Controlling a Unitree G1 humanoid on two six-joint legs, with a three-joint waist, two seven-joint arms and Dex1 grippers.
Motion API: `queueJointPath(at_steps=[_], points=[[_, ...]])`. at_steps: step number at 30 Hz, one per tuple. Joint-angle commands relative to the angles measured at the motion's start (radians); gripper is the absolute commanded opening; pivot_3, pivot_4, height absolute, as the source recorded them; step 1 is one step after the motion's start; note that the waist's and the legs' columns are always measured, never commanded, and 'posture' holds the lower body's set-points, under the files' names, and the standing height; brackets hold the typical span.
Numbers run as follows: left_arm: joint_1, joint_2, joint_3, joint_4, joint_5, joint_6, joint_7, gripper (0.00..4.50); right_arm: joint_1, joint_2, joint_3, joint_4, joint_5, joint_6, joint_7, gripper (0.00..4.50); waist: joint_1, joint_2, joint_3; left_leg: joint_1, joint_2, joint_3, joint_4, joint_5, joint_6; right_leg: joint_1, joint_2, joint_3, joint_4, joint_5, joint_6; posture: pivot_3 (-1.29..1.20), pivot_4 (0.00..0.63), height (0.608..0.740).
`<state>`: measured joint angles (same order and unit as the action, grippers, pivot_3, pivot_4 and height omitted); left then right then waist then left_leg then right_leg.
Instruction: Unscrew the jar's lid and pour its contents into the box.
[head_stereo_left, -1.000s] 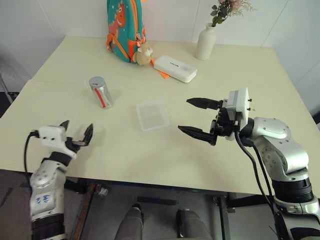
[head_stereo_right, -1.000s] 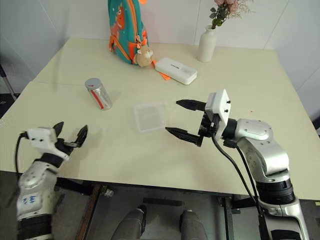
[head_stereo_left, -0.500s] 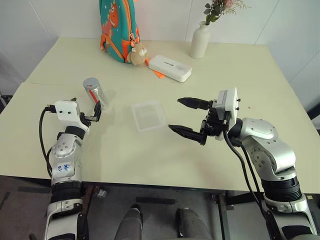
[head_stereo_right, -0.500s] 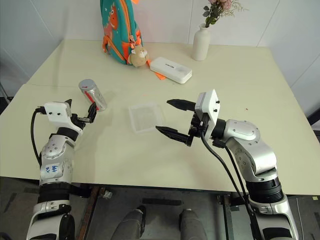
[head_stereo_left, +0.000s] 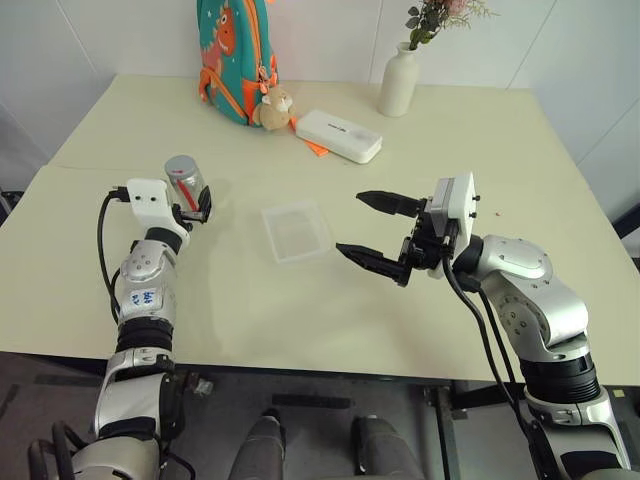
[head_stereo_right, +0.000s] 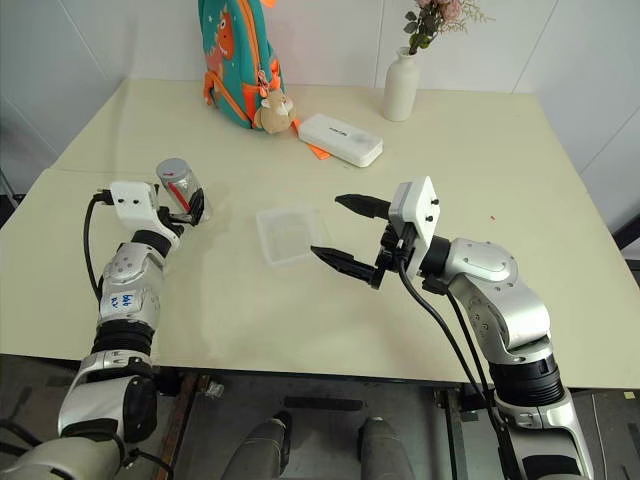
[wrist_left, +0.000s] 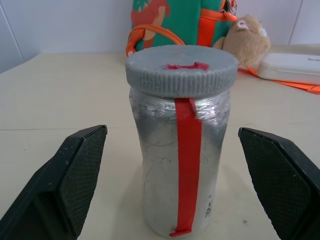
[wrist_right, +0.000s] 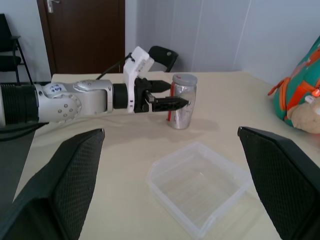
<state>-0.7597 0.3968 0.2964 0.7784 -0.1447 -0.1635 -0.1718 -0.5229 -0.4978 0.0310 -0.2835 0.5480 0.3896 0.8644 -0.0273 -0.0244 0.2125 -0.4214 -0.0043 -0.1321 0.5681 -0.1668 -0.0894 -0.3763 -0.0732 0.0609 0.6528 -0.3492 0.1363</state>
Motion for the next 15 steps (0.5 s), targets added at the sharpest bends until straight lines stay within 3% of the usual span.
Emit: queueJointPath(at_steps=[1,10,15], points=[[-0.054,0.022,-0.003,0.053,0.013,-0.051,0.01,4.48,-0.001,0.005,-0.02,-0.052,0.002,-0.022,-0.013,4.5,-0.001,0.0,0.0,0.0,0.0,0.0,0.0,0.0,0.0,0.0,0.0,0.0,0.0,0.0,0.0,0.0,0.15,0.74],[-0.127,0.038,-0.014,0.179,0.028,-0.113,-0.007,4.48,0.015,0.012,-0.02,-0.062,-0.003,-0.029,-0.036,4.5,-0.001,0.0,0.0,0.0,0.0,0.0,0.0,0.0,0.0,0.0,0.0,0.0,0.0,0.0,0.0,0.0,0.15,0.74],[-0.142,0.04,-0.015,0.213,0.031,-0.121,-0.003,3.32,0.025,0.016,-0.016,-0.066,-0.005,-0.037,-0.048,4.5,-0.001,0.0,0.0,0.0,0.0,0.0,0.0,0.0,0.0,0.0,0.0,0.0,0.0,0.0,0.0,0.0,0.15,0.74]])
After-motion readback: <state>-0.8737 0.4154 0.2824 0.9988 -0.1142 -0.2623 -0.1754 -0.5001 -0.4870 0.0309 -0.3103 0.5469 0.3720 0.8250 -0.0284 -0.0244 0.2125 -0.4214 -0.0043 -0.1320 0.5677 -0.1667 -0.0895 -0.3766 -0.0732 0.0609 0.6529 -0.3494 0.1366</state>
